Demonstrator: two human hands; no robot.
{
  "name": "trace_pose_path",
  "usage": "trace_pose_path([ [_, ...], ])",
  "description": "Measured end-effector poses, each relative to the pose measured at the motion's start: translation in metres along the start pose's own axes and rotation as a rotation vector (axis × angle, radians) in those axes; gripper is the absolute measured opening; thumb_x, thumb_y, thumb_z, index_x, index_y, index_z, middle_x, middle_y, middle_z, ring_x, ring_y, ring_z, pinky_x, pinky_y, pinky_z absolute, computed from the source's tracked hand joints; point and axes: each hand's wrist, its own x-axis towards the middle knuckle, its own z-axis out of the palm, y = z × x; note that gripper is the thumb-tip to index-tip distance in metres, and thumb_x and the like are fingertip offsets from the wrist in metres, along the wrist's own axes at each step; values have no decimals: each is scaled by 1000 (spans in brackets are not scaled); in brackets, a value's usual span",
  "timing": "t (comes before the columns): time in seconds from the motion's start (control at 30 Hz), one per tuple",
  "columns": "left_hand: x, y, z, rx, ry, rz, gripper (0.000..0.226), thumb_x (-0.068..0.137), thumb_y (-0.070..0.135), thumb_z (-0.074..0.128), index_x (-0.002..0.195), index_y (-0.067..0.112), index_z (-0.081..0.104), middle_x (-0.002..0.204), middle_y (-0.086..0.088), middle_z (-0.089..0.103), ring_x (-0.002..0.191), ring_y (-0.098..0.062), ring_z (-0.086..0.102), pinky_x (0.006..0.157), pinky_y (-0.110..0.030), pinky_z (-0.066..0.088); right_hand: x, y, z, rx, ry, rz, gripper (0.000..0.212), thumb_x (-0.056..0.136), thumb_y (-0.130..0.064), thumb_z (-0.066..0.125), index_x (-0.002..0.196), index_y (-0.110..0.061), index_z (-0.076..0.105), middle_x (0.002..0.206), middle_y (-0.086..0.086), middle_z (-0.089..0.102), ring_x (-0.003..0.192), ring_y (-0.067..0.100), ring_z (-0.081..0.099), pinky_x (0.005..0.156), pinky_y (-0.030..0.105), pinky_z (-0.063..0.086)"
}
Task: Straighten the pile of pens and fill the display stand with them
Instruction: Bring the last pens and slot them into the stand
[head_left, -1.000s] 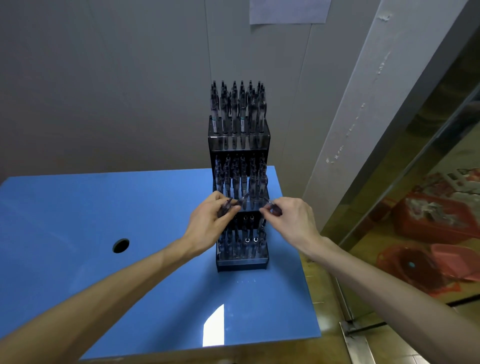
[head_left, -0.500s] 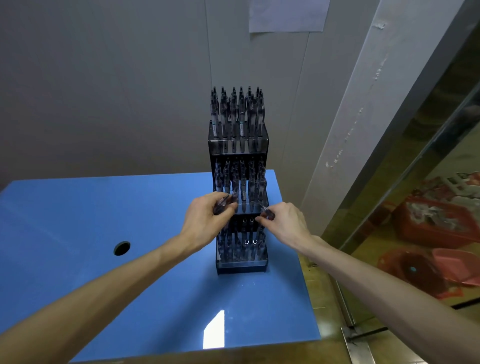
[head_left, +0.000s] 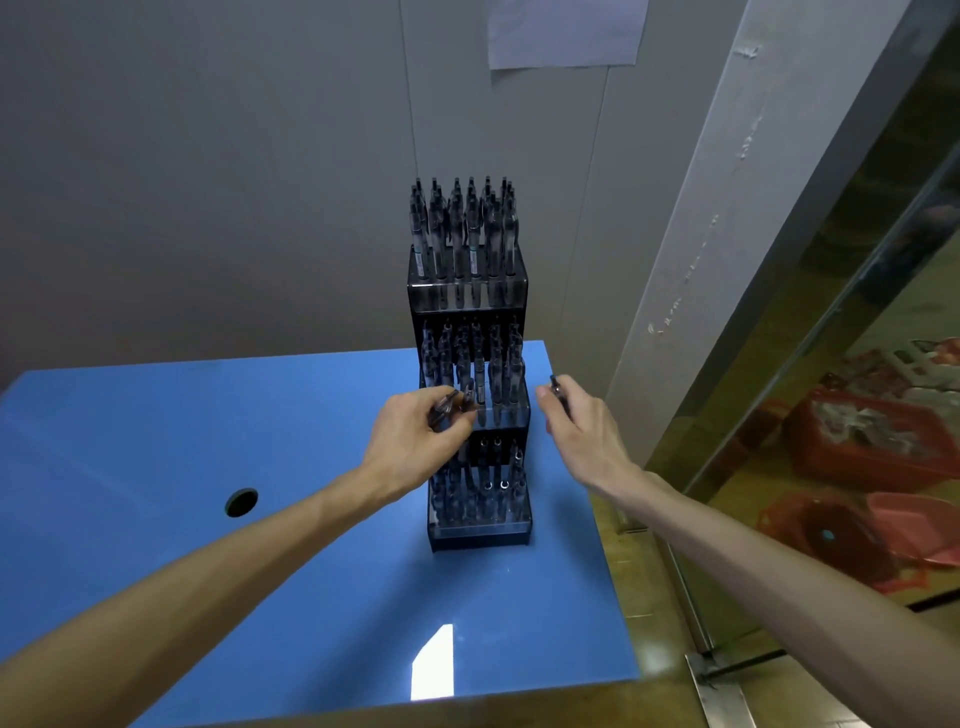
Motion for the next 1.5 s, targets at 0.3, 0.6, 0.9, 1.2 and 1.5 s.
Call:
trace_pose_path([
  [0.3, -2, -6, 10, 93, -57, -9, 35, 94, 31, 68, 64, 26, 52, 73, 8, 54, 65, -10, 50, 59, -29, 40, 2, 1, -8, -74, 1, -36, 65, 97, -64, 15, 84, -12, 53, 66, 18, 62, 56, 31, 62, 60, 47, 51],
  [0.6, -12, -23, 16, 187, -110, -108, 11, 88, 31, 71, 82, 23, 66, 67, 8, 65, 65, -12, 59, 55, -34, 49, 6, 2, -8, -107, 63, -90, 46, 105, -55, 37, 83, -18, 53, 57, 8, 54, 50, 21, 51, 49, 33, 40],
  [0.9, -13, -24, 18, 234, -122, -140, 21, 90, 37, 64, 76, 21, 64, 61, 6, 63, 62, -15, 60, 56, -33, 51, 5, 0, -3, -32, -29, -86, 42, 102, -56, 41, 85, -23, 62, 66, 9, 64, 60, 26, 60, 60, 46, 53],
  [1.2, -12, -16, 17, 330, -171, -52, 25, 94, 36, 61, 73, 22, 57, 59, 7, 58, 56, -13, 54, 50, -28, 36, 1, -6, 12, -283, -225, -158, 26, 101, -46, 56, 96, -25, 68, 71, -6, 66, 54, 4, 49, 60, 33, 46],
  [1.5, -10, -16, 14, 317, -165, -80, 30, 94, 33, 63, 68, 22, 54, 54, 7, 54, 52, -11, 49, 49, -28, 31, -1, -5, 23, -460, -257, -149, 23, 99, -44, 61, 108, -24, 67, 90, -8, 70, 77, 14, 59, 64, 31, 40],
])
